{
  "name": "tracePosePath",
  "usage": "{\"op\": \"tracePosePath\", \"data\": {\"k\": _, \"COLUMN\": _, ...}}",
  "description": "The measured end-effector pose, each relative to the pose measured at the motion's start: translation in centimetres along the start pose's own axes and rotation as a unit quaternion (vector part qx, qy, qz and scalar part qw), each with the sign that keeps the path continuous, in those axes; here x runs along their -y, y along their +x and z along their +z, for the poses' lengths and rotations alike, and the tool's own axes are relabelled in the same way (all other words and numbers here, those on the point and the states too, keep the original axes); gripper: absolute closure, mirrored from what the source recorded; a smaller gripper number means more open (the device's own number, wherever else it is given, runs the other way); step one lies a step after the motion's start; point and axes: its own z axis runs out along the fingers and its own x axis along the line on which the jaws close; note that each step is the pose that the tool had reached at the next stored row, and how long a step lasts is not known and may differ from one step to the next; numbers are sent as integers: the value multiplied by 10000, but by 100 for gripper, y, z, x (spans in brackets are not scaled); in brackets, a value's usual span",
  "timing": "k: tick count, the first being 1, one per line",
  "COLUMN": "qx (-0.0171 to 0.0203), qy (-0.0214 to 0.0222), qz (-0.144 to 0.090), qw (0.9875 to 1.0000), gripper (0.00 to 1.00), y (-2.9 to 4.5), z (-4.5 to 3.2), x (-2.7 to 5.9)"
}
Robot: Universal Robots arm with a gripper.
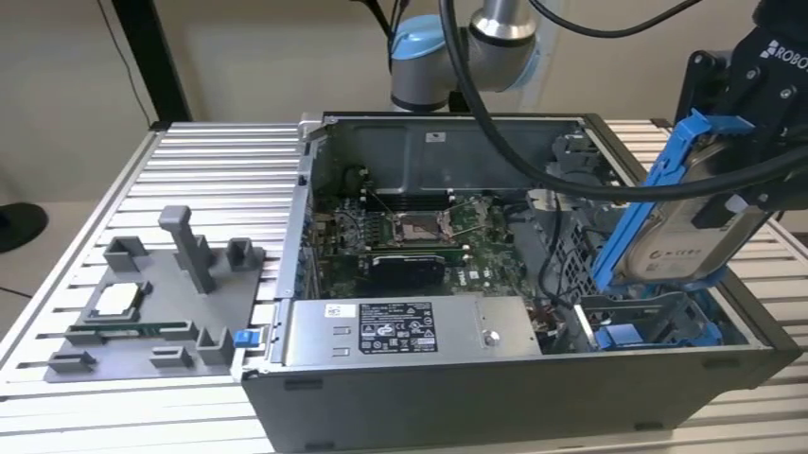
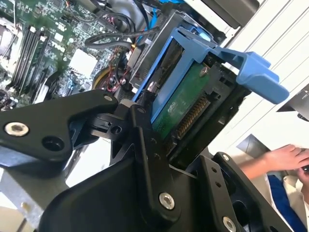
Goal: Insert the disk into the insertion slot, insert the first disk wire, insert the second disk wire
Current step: 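Insert the disk into the insertion slot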
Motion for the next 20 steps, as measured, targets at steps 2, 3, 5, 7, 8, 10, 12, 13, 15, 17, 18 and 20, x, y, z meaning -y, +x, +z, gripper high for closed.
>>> {"op": "tracePosePath", "data": {"k": 2, "qx": 2, "qy": 0, "qz": 4, "qw": 10000, "gripper": 100, "y": 3, "z": 25, "x": 5}}
{"op": "tracePosePath", "data": {"k": 3, "qx": 6, "qy": 0, "qz": 14, "qw": 10000, "gripper": 100, "y": 5, "z": 39, "x": 8}}
{"op": "tracePosePath", "data": {"k": 5, "qx": 17, "qy": 0, "qz": 46, "qw": 10000, "gripper": 100, "y": 11, "z": 66, "x": 14}}
{"op": "tracePosePath", "data": {"k": 7, "qx": 24, "qy": 0, "qz": 111, "qw": 9999, "gripper": 100, "y": 13, "z": 93, "x": 17}}
{"op": "tracePosePath", "data": {"k": 8, "qx": 28, "qy": 0, "qz": 156, "qw": 9999, "gripper": 100, "y": 14, "z": 107, "x": 18}}
{"op": "tracePosePath", "data": {"k": 10, "qx": 34, "qy": 0, "qz": 255, "qw": 9997, "gripper": 100, "y": 14, "z": 133, "x": 19}}
{"op": "tracePosePath", "data": {"k": 12, "qx": 39, "qy": 0, "qz": 330, "qw": 9994, "gripper": 100, "y": 15, "z": 157, "x": 27}}
{"op": "tracePosePath", "data": {"k": 13, "qx": 39, "qy": 0, "qz": 335, "qw": 9994, "gripper": 100, "y": 15, "z": 166, "x": 35}}
{"op": "tracePosePath", "data": {"k": 15, "qx": 40, "qy": 0, "qz": 336, "qw": 9994, "gripper": 100, "y": 15, "z": 186, "x": 50}}
{"op": "tracePosePath", "data": {"k": 17, "qx": 39, "qy": 0, "qz": 336, "qw": 9994, "gripper": 100, "y": 16, "z": 205, "x": 68}}
{"op": "tracePosePath", "data": {"k": 18, "qx": 39, "qy": 0, "qz": 336, "qw": 9994, "gripper": 100, "y": 16, "z": 217, "x": 76}}
{"op": "tracePosePath", "data": {"k": 20, "qx": 39, "qy": 0, "qz": 335, "qw": 9994, "gripper": 100, "y": 16, "z": 247, "x": 84}}
